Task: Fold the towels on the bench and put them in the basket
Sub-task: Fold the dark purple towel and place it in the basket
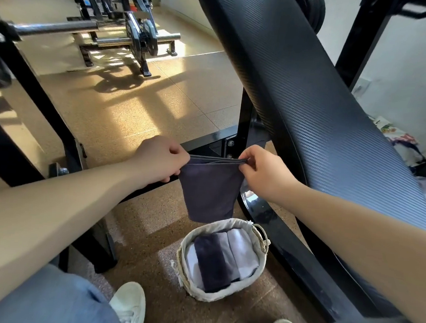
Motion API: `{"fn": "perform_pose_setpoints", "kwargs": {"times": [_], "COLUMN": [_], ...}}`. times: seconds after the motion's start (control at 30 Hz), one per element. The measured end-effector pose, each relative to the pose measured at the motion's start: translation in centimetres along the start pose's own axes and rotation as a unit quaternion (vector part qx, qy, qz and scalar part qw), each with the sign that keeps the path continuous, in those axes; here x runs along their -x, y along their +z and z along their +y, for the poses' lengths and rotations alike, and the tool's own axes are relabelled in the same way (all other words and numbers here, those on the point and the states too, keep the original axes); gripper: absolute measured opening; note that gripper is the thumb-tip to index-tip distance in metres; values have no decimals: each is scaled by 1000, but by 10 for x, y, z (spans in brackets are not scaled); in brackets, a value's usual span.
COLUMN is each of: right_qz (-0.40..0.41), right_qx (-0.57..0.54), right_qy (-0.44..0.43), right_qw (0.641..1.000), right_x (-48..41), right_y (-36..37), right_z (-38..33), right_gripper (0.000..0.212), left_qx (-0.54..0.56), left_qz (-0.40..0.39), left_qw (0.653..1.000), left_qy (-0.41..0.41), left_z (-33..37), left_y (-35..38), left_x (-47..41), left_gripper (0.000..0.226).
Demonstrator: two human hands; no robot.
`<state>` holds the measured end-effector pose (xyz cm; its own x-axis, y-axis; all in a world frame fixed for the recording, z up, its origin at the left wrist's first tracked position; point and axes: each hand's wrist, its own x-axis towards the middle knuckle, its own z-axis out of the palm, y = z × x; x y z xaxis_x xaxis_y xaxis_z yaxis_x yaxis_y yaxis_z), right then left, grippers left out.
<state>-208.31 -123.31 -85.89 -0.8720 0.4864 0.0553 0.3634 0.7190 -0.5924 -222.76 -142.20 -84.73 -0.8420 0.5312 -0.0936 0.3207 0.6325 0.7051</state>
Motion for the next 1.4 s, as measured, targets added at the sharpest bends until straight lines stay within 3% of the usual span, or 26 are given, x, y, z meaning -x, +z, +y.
{"fn": "perform_pose_setpoints", "kwargs": {"times": [0.1, 0.27, 0.4, 0.6, 0.87, 1.03, 1.13, 1.23, 1.27, 1.33, 1.4], "right_qz": [-2, -42, -18, -86, -66, -88, -62, -26, -22, -24, -26], "right_qx": [-88, -284, -334, -328, -346, -338, -320, -291, -282, -268, -255], "right_qy": [45, 133, 170, 153, 171, 163, 161, 145, 132, 103, 83], "right_qw": [995, 949, 927, 928, 920, 923, 932, 945, 950, 958, 963], "right_x": [-2, 0, -3, 0, 2, 3, 2, 3, 4, 4, 5], "right_y": [0, 7, 6, 0, 7, -3, -2, -1, -1, 0, 0], "right_z": [-4, -6, -3, -2, 1, 0, 1, 0, -1, -2, -4], "right_gripper": [7, 9, 11, 7, 8, 45, 62, 44, 37, 24, 22], "left_qx": [77, 270, 263, 186, 240, 219, 244, 313, 323, 306, 243], "left_qz": [-51, -172, -197, -191, -199, -183, -146, -91, -79, -73, -67], "left_qw": [995, 943, 943, 962, 948, 955, 955, 939, 937, 946, 966], "left_qy": [-34, -93, -57, -48, -69, -77, -87, -109, -106, -82, -53], "left_z": [0, 2, -7, -12, -13, -15, -13, -10, -10, -10, -12], "left_y": [0, -1, -6, 2, 2, 0, 1, -1, -1, -3, -3], "left_x": [-1, 1, -3, 2, -2, 1, 0, -3, -4, -4, -4], "left_gripper": [25, 27, 27, 20, 25, 10, 11, 30, 27, 13, 18]}}
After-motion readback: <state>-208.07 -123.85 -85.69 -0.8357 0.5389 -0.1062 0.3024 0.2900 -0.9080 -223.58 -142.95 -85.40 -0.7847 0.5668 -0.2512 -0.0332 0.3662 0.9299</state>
